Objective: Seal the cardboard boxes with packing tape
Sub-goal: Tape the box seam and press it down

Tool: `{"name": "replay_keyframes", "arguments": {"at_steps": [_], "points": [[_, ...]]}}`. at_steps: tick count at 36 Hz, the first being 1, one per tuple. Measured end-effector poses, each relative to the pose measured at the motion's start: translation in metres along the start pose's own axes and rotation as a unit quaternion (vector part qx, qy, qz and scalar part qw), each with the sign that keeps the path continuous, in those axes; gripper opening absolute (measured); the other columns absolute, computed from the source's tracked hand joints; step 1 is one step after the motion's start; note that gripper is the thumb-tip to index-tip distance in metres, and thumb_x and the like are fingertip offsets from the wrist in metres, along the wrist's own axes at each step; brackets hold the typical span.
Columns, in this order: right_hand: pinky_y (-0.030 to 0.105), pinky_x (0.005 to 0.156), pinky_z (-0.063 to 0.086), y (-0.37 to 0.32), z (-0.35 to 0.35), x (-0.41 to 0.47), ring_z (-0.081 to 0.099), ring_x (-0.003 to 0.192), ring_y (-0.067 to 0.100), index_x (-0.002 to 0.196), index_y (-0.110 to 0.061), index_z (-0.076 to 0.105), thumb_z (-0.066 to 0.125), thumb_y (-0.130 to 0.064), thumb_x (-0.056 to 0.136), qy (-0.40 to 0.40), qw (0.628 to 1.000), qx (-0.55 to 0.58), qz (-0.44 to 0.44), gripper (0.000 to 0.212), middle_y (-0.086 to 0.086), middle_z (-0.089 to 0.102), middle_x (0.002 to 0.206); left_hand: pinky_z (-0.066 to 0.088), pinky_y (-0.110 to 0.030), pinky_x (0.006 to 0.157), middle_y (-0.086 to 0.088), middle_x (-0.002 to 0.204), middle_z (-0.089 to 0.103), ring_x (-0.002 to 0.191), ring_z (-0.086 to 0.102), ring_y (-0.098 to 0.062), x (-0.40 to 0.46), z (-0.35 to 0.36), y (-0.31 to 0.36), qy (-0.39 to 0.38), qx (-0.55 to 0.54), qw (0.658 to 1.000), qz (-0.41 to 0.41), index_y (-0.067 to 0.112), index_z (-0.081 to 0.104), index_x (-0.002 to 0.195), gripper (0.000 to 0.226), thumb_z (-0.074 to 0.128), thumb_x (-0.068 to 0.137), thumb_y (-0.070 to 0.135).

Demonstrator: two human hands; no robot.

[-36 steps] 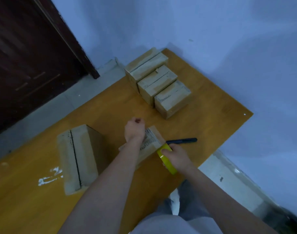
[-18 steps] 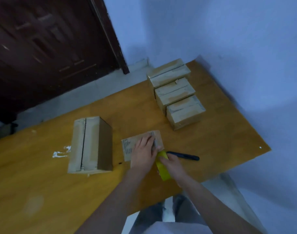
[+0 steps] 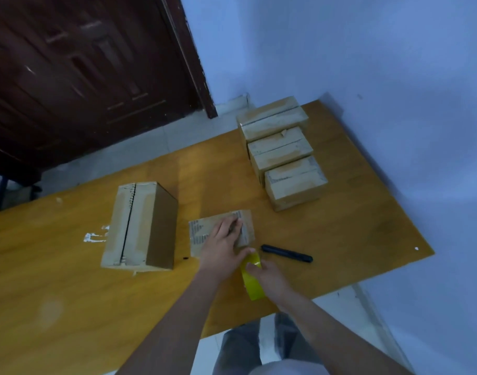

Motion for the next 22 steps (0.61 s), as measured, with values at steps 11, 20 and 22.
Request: {"name": "replay_keyframes", "arguments": {"at_steps": [11, 20, 22], "points": [[0.022, 0.065, 0.038, 0.008, -0.007, -0.002, 0.05, 0.087, 0.014, 0.102, -0.014, 0.046, 0.053, -0.041, 0.093, 0.022, 0.999, -0.025, -0.037, 0.029, -0.005, 0.049, 0.087, 0.006, -0.034, 0.119, 0.009, 0.159, -0.006, 0.146, -0.003, -0.015, -0.007, -0.001, 0.008, -0.04, 0.026, 0.998, -0.031, 0.023, -0.002, 0.153, 0.088, 0.04, 0.089, 0.065], [0.037, 0.098, 0.034, 0.012, -0.061, 0.016, 0.034, 0.121, 0.025, 0.126, -0.018, 0.043, 0.044, -0.044, 0.095, 0.264, 0.848, -0.453, -0.076, 0.04, 0.006, 0.036, 0.129, -0.003, -0.031, 0.118, 0.007, 0.159, -0.009, 0.146, -0.007, -0.014, -0.008, -0.011, 0.011, -0.068, 0.023, 0.997, -0.027, 0.022, -0.005, 0.153, 0.087, 0.042, 0.091, 0.062], [0.037, 0.098, 0.035, 0.011, -0.063, 0.023, 0.035, 0.122, 0.024, 0.127, -0.022, 0.044, 0.044, -0.035, 0.097, 0.209, 0.821, -0.522, -0.095, 0.033, 0.004, 0.037, 0.131, -0.006, -0.031, 0.117, 0.008, 0.158, -0.012, 0.146, -0.01, -0.014, -0.008, -0.012, 0.01, -0.076, 0.021, 0.997, -0.024, 0.022, -0.007, 0.152, 0.088, 0.042, 0.091, 0.061]]}}
Point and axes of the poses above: each hand's wrist, its own x-axis towards the middle knuckle, its own z-axis out of the palm, y = z × x, the point moved 1 cm from there along x, towards the middle knuckle
